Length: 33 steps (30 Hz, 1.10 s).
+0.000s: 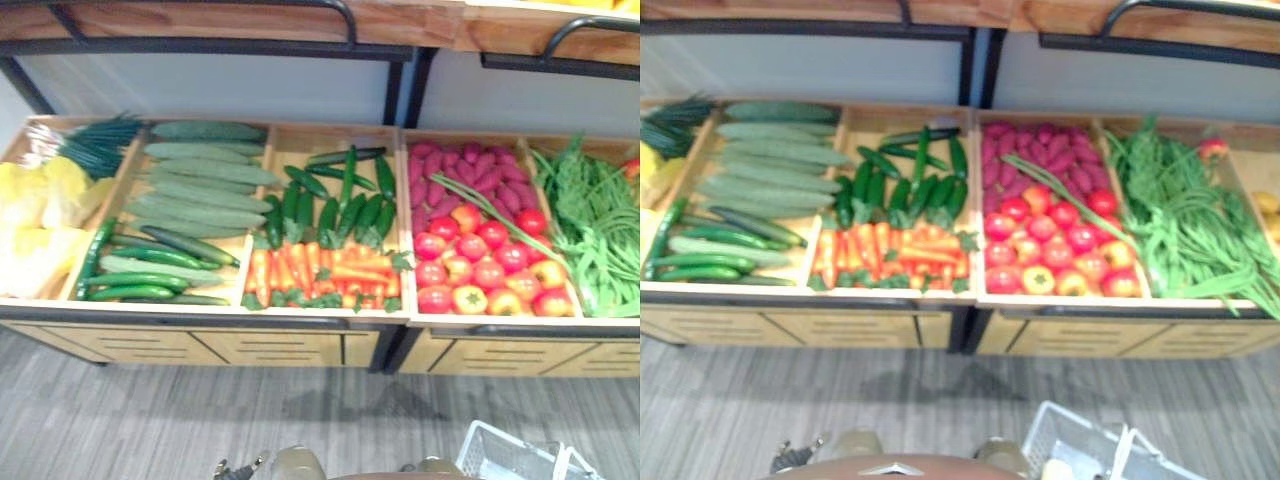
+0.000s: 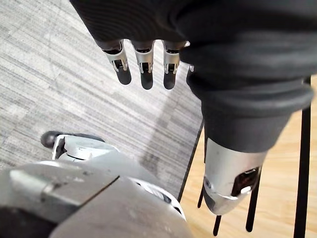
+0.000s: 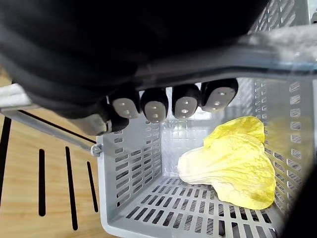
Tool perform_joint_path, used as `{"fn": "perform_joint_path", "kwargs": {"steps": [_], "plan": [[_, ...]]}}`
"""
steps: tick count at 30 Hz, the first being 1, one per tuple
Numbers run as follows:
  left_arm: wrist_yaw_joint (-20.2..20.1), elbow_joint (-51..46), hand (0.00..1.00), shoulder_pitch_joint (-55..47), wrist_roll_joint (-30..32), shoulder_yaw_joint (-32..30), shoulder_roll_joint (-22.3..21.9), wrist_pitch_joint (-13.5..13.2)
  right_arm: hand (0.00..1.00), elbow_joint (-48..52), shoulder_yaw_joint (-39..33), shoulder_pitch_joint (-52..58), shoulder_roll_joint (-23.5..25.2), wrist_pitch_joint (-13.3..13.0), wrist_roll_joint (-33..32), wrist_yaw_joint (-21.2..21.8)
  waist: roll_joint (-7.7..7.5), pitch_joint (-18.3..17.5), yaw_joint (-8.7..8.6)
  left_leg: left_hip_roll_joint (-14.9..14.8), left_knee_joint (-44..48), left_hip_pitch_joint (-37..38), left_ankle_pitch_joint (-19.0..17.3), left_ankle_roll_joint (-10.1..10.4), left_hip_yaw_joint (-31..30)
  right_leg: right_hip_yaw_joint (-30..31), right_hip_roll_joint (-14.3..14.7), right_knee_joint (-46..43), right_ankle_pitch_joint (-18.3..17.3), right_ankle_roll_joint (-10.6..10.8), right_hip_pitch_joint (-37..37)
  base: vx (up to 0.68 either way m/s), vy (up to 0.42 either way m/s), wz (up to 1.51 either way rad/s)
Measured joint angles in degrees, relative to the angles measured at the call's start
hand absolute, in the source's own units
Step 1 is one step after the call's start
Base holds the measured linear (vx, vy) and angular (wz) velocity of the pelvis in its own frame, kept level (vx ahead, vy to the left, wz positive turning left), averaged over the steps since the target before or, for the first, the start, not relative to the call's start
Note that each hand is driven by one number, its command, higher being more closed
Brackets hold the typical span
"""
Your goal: Pick vegetable in the basket
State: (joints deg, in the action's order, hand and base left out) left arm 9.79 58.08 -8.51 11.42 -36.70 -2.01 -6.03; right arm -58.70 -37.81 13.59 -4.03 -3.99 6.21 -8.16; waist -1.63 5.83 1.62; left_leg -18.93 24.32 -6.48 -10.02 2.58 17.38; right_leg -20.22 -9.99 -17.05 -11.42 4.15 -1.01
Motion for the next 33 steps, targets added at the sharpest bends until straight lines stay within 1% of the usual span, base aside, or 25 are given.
{"fn": "perform_joint_path", "kwargs": {"steps": [1, 2, 3, 4, 5, 7, 8, 10, 12, 13, 14, 16, 17, 20, 21, 22, 24, 25, 27, 30, 33], "plan": [[0.1, 0.0, 0.00, 0.0, 0.0, 0.4, 0.0, 0.0, 1.00, 0.0, -0.1, 0.0, -0.7, 0.0, 0.0, 0.0, 0.32, -0.2, -0.03, -0.8, -2.7, 0.1, 1.4, -0.8, 0.9, 0.0, -0.2, 0.1, 0.2, 0.4, -0.1, 0.01, 0.210, 0.13], [0.1, 0.0, 0.00, 0.1, 0.1, 0.8, -0.1, 0.0, 1.00, -0.2, -0.4, -0.5, -2.0, 0.1, 0.0, 0.1, 0.56, -0.4, 0.35, 0.0, -6.5, 0.9, 2.8, 1.8, 0.7, 0.7, -0.7, 0.3, 0.7, 1.5, -0.8, 0.00, 0.252, 0.00], [0.3, -0.3, 0.00, -0.2, 0.3, 1.3, 0.0, 0.0, 1.00, -0.2, -0.6, -1.2, -2.3, 0.0, 0.0, 0.4, 0.57, -1.1, 0.07, 1.7, -9.7, 1.9, 3.6, 3.3, 1.2, 1.6, -1.2, 1.8, 1.2, 2.4, -1.0, -0.01, 0.281, 0.00], [0.5, -1.1, 0.00, -0.4, 0.6, 3.2, 1.1, 0.0, 1.00, -0.3, -2.1, -1.5, -2.4, -0.2, 0.1, 1.3, -0.50, -2.1, -0.23, 3.6, -13.4, 2.0, 5.2, 5.4, 1.9, 2.1, -2.1, 3.9, 2.3, 3.4, -1.7, 0.00, 0.244, -0.07], [0.6, -1.1, 0.00, -0.2, 1.0, 5.3, 2.2, -0.1, 1.00, -0.5, -4.3, -2.1, -2.4, -0.2, 0.6, 1.6, -1.03, -2.4, 0.19, 5.0, -15.7, 2.8, 6.4, 5.2, 2.9, 3.0, -2.7, 6.1, 3.9, 3.5, -1.6, 0.00, 0.173, -0.11], [0.9, -1.1, 0.00, -0.4, 1.2, 8.1, 3.8, -0.1, 1.00, -0.7, -6.4, -2.6, -2.8, -0.2, 0.6, 1.5, -1.30, -2.8, 0.02, 7.0, -18.7, 4.4, 7.4, 4.8, 3.9, 4.0, -3.4, 8.2, 5.7, 4.5, -1.1, -0.01, 0.125, -0.21], [1.1, -1.1, 0.00, -0.3, 1.2, 9.3, 4.0, -0.1, 1.00, -0.7, -7.0, -2.7, -2.8, -0.3, 0.6, 1.3, -1.16, -2.9, 0.00, 7.6, -19.9, 5.1, 7.7, 4.7, 4.1, 4.2, -3.7, 8.9, 5.9, 4.5, -0.7, -0.02, 0.117, -0.11], [1.3, -1.7, 0.00, 0.4, 1.7, 13.7, 4.9, -0.3, 1.00, -0.8, -9.1, -2.3, -3.1, -0.4, 0.7, 0.9, -0.53, -4.3, -0.76, 10.0, -24.8, 7.1, 10.0, 4.2, 4.1, 4.4, -4.5, 10.0, 6.2, 4.7, -0.6, -0.02, 0.112, 0.06], [1.6, -5.2, 0.00, 0.4, 2.8, 16.2, 5.3, -0.9, 1.00, -1.7, -9.1, -2.3, -3.7, -0.4, 0.7, 0.6, 0.41, -4.5, -1.22, 10.9, -27.5, 7.8, 11.5, 4.1, 3.9, 4.4, -4.6, 10.1, 6.2, 4.7, -0.7, 0.06, 0.068, 0.09], [2.3, -7.9, 0.00, 0.4, 3.0, 17.5, 6.1, -1.1, 1.00, -2.6, -9.0, -2.3, -4.2, -0.4, 0.7, 0.5, 0.87, -4.8, -1.30, 11.0, -28.6, 8.0, 12.2, 4.0, 3.8, 4.3, -4.4, 10.0, 6.6, 5.0, -0.7, 0.07, 0.036, 0.06], [2.6, -8.7, 0.00, 0.5, 3.2, 17.7, 6.3, -1.1, 1.00, -2.8, -9.0, -2.3, -4.3, -0.4, 0.7, 0.4, 0.93, -4.8, -1.30, 11.0, -28.7, 8.0, 12.2, 4.1, 3.7, 4.2, -4.4, 10.0, 6.7, 5.2, -0.7, 0.06, 0.008, 0.08], [6.1, -16.8, 0.00, 0.4, 3.6, 18.6, 8.1, -2.6, 1.00, -4.4, -7.8, -2.2, -4.5, -0.4, 2.4, -0.3, 1.27, -4.7, -1.29, 11.0, -29.8, 8.6, 12.8, 4.1, 3.1, 3.8, -4.0, 10.1, 6.7, 5.2, -0.3, 0.06, -0.016, 0.10], [7.2, -18.5, 0.00, 0.4, 4.0, 18.9, 8.7, -2.9, 1.00, -4.8, -7.1, -2.2, -4.6, -0.4, 2.5, -0.4, 1.27, -4.7, -1.35, 11.0, -29.8, 8.6, 12.8, 4.1, 2.9, 3.9, -4.0, 10.2, 6.7, 5.2, -0.1, 0.07, -0.015, 0.13], [13.1, -26.8, 0.00, 0.4, 7.5, 19.5, 11.3, -5.3, 1.00, -5.3, -4.0, -2.1, -4.7, -0.5, 2.8, -0.8, 1.06, -4.6, -1.34, 11.0, -29.9, 8.6, 12.8, 4.2, 2.6, 4.1, -3.8, 10.9, 6.7, 5.1, 0.3, 0.03, -0.001, 0.05], [14.3, -28.5, 0.00, 0.5, 8.0, 19.5, 12.2, -5.7, 1.00, -5.3, -3.4, -2.2, -4.8, -0.5, 2.8, -0.9, 0.98, -4.5, -1.35, 11.0, -30.0, 8.6, 12.8, 4.2, 2.6, 4.2, -3.8, 10.9, 6.6, 5.1, 0.3, 0.02, 0.001, -0.05], [16.6, -30.8, 0.00, 0.5, 9.6, 19.5, 13.5, -6.0, 1.00, -5.3, -2.2, -2.1, -5.0, -1.0, 2.8, -1.1, 0.93, -4.4, -1.38, 11.0, -30.0, 8.6, 12.7, 4.2, 2.8, 4.5, -3.7, 11.1, 6.6, 5.0, 0.2, 0.02, 0.001, -0.05], [18.9, -33.7, 0.00, 0.5, 10.6, 19.5, 13.9, -6.2, 1.00, -5.4, -2.1, -2.1, -5.1, -1.6, 2.8, -1.2, 0.89, -4.4, -1.37, 11.0, -30.0, 8.7, 12.6, 4.3, 3.0, 4.9, -3.6, 11.2, 6.6, 5.0, 0.1, 0.02, 0.004, -0.07], [20.3, -35.6, 0.00, 0.4, 12.0, 19.5, 14.0, -6.8, 1.00, -5.4, -1.9, -2.1, -5.2, -1.7, 2.8, -1.2, 0.90, -4.4, -1.37, 11.0, -30.1, 8.8, 12.5, 4.3, 3.2, 5.1, -3.6, 11.3, 6.6, 5.0, 0.2, 0.02, 0.004, -0.11], [21.5, -37.3, 0.00, 0.5, 12.5, 19.5, 14.5, -7.7, 1.00, -5.6, -1.4, -2.3, -5.6, -1.7, 2.8, -1.2, 0.98, -4.4, -1.37, 10.7, -30.1, 9.0, 12.4, 4.5, 4.0, 5.8, -3.2, 11.8, 6.9, 4.6, 0.2, 0.02, 0.001, -0.18], [21.6, -38.5, 0.00, 0.7, 12.5, 20.0, 16.5, -7.8, 1.00, -6.1, 0.1, -2.7, -6.3, -1.8, 2.8, -1.2, 1.05, -4.4, -1.51, 10.0, -30.0, 9.6, 12.1, 4.9, 5.4, 7.2, -2.3, 12.5, 7.2, 4.1, 0.0, 0.01, -0.014, -0.26], [21.3, -39.5, 0.00, 2.1, 12.5, 23.1, 20.1, -8.1, 1.00, -6.1, 0.6, -3.3, -6.9, -1.9, 2.8, -1.2, 1.38, -4.2, -1.62, 9.4, -29.9, 9.6, 12.0, 5.0, 6.7, 8.5, -1.6, 12.6, 7.4, 4.0, -0.9, 0.01, -0.027, -0.26]]}}
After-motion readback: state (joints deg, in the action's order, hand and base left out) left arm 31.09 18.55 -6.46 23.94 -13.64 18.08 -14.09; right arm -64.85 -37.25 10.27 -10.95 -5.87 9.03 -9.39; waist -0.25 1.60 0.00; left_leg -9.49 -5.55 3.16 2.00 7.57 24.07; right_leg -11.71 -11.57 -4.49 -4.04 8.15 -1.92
